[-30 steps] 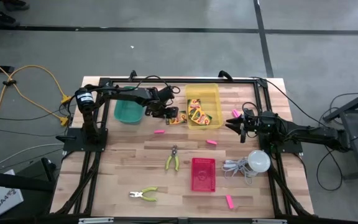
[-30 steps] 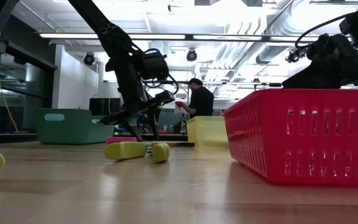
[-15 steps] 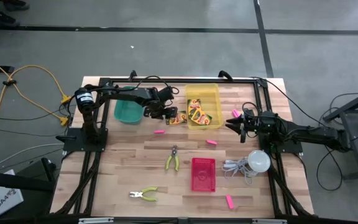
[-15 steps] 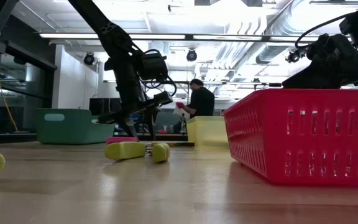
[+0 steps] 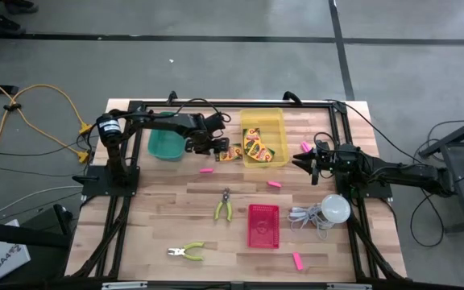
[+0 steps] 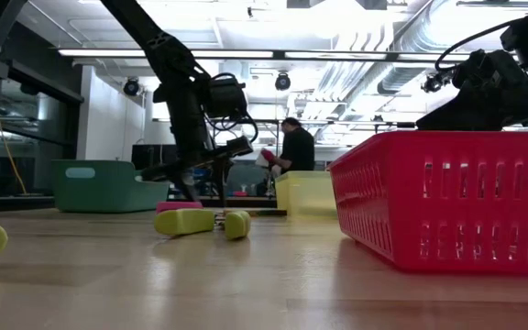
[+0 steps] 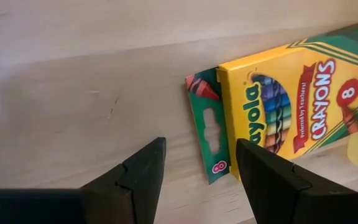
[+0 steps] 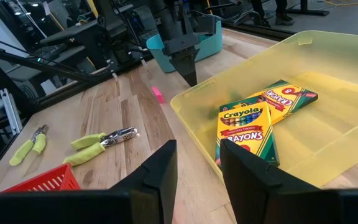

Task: Pick & Place School Supplies
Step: Put the crayon box into the yellow bin

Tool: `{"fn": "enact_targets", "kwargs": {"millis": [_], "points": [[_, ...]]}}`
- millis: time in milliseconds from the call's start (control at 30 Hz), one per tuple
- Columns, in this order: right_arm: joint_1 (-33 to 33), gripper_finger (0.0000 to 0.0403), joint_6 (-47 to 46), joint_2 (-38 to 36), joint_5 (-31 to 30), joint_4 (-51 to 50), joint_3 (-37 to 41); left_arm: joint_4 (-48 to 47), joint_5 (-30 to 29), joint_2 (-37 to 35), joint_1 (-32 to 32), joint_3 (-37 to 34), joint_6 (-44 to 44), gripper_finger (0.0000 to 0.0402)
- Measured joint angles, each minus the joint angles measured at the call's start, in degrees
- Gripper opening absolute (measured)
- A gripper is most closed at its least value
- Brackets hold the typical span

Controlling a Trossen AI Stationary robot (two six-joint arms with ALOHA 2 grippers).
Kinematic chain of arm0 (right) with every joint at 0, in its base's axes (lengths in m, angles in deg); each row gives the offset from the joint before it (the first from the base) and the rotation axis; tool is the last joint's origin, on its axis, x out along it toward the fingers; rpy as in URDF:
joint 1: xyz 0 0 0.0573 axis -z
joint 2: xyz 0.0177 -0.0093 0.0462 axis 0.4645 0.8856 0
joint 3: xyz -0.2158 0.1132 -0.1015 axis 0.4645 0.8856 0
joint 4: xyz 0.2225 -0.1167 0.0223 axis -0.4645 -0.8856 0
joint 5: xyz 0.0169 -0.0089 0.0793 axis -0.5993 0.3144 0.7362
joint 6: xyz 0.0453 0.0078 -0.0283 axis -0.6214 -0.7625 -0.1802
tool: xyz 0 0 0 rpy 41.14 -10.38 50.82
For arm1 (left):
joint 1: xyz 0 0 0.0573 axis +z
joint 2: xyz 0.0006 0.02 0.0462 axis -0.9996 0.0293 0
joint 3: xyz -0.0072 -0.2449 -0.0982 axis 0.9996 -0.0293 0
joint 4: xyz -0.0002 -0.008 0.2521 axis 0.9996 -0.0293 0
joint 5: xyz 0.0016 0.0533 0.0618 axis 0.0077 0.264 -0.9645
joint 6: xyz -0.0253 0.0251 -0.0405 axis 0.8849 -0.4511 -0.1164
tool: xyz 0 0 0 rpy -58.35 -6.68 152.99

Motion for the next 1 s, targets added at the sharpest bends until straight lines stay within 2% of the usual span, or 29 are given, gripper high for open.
{"fn": "enact_targets", "kwargs": {"millis": [767,933,1000], "points": [[0.0,0.0110,0.0,0.0,0.0,0.0,0.0,-0.5,-3.3,1.5,-0.4,0.3,1.4,0.0194],[0.0,0.0110,0.0,0.0,0.0,0.0,0.0,-5.0,-3.2,1.8,0.2,3.5,-1.8,0.0194],[0.0,0.0110,0.0,0.0,0.0,0.0,0.0,-7.6,-5.0,1.9,0.2,4.7,-2.6,0.0194]]}}
